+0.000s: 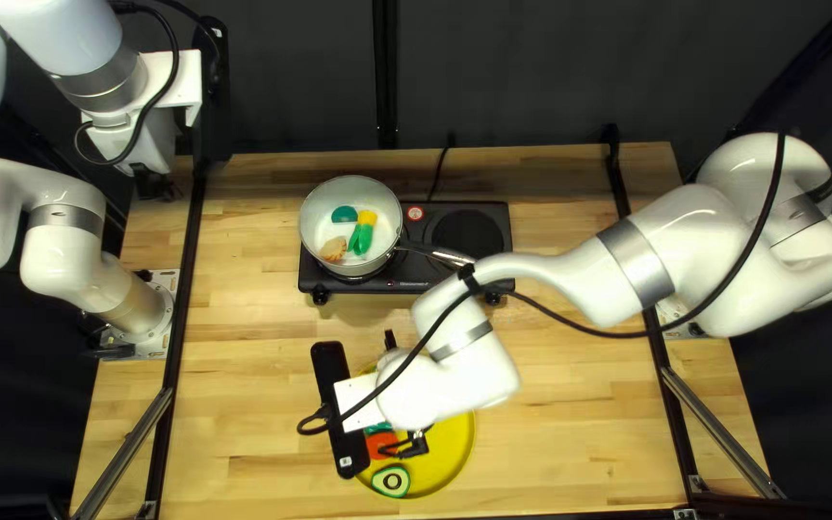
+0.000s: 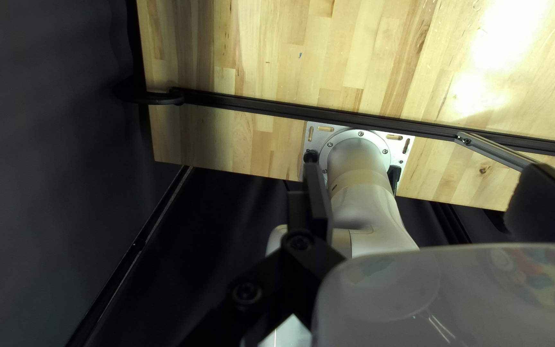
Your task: Pick up a pot and place it onto the stove surface, add food to pot
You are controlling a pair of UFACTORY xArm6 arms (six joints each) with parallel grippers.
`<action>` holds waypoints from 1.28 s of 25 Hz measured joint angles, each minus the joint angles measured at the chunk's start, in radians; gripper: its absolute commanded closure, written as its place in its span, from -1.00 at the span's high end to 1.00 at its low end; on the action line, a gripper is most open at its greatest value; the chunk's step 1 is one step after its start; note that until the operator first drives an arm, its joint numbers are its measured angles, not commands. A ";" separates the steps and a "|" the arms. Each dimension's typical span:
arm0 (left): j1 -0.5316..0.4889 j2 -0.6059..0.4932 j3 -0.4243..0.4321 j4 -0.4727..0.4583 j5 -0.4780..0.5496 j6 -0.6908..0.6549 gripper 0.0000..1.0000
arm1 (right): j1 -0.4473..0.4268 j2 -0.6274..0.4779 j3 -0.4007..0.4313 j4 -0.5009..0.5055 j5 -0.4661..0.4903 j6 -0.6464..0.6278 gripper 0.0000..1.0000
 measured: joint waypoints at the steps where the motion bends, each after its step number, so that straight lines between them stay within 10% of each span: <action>1: 0.000 0.000 0.000 0.000 0.000 0.000 1.00 | 0.003 0.002 0.004 0.008 -0.003 0.021 1.00; 18: 0.000 0.000 0.000 0.000 0.000 0.000 1.00 | -0.014 0.030 -0.017 0.058 -0.003 0.225 1.00; 27: 0.000 0.000 0.000 0.000 0.000 0.000 1.00 | 0.044 -0.053 0.126 0.074 -0.085 0.743 1.00; 32: 0.000 0.000 0.000 0.000 0.000 0.000 1.00 | 0.050 -0.114 0.293 0.063 -0.181 0.806 1.00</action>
